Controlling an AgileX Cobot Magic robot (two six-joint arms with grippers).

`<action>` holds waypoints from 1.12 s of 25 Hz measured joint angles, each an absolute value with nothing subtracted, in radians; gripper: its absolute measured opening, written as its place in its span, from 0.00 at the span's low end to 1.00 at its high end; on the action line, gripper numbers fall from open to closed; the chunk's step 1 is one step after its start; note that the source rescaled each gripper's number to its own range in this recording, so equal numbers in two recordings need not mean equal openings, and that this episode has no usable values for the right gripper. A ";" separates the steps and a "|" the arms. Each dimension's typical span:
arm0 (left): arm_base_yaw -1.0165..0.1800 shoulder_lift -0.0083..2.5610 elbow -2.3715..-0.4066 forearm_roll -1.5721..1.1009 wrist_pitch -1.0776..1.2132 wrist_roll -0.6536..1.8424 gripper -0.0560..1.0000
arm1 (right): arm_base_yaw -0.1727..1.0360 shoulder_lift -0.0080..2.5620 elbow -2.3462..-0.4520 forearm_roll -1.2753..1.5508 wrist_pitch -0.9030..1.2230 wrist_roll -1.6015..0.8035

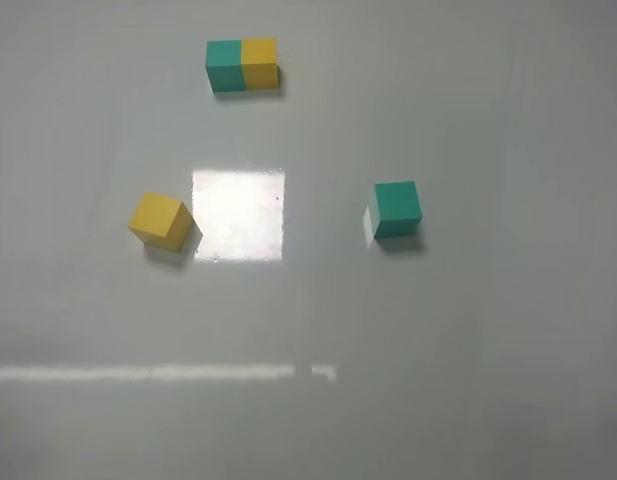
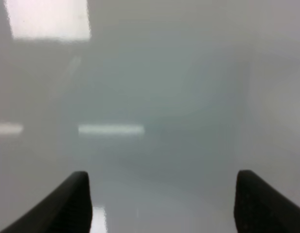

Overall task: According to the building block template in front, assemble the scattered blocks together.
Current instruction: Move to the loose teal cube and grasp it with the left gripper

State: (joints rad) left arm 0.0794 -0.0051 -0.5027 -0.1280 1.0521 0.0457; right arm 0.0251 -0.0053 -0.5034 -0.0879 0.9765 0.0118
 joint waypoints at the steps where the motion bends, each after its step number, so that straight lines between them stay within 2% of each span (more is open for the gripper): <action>1: 0.079 -0.005 -0.503 -0.128 1.052 0.046 0.79 | 0.025 -0.005 -0.503 -0.088 0.977 0.012; 28: 0.068 0.029 -0.543 -0.131 1.067 0.091 0.79 | 0.025 -0.005 -0.503 -0.088 0.977 0.012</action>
State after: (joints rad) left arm 0.0678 0.0287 -0.5433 -0.1311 1.0666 0.0914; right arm 0.0251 -0.0053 -0.5034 -0.0879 0.9765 0.0118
